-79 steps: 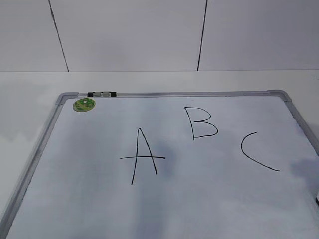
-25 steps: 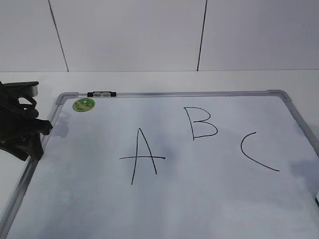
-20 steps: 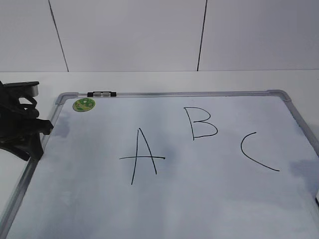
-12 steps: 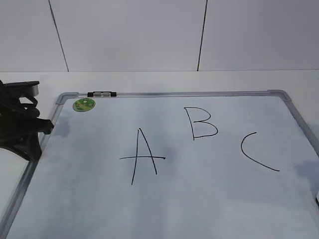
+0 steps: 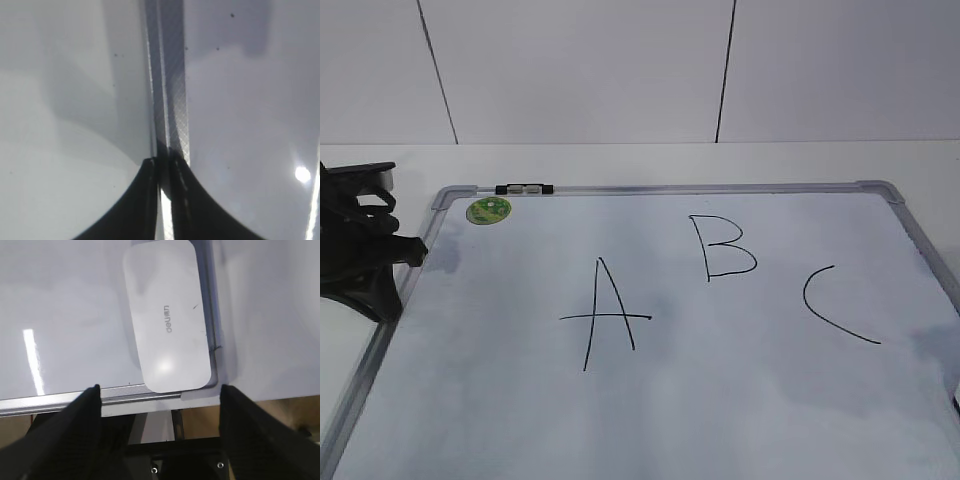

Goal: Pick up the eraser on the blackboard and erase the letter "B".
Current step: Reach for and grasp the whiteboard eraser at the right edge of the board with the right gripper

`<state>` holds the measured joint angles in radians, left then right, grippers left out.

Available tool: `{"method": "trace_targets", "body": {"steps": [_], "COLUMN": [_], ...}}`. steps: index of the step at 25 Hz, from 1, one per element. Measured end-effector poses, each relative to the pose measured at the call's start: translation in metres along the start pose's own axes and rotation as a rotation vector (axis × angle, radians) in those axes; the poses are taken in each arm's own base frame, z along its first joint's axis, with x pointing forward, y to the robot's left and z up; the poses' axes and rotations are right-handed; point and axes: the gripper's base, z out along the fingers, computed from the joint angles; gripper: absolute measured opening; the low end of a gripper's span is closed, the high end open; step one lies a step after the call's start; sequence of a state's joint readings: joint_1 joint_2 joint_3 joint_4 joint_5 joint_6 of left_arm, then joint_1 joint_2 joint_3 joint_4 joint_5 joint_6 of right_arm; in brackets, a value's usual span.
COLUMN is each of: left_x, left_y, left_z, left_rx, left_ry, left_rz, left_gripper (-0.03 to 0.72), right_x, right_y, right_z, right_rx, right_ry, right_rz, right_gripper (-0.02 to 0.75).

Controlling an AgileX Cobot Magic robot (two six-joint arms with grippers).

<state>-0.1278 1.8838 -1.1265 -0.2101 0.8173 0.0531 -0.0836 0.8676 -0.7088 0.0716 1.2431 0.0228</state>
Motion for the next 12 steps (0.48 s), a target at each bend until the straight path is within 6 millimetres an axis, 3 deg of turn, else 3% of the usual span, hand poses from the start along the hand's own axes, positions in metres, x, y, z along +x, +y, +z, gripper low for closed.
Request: {"method": "trace_targets", "body": {"steps": [12], "left_x": [0.0], "left_y": [0.0], "left_z": [0.0], "left_rx": [0.002], "left_ry": [0.004], "left_rz": [-0.002], "left_gripper": [0.026], "right_x": [-0.026], "right_y": [-0.001], "right_z": [0.039], "right_rx": [0.003], "right_ry": [0.201], "right_rz": [0.021], "right_gripper": [0.589]}}
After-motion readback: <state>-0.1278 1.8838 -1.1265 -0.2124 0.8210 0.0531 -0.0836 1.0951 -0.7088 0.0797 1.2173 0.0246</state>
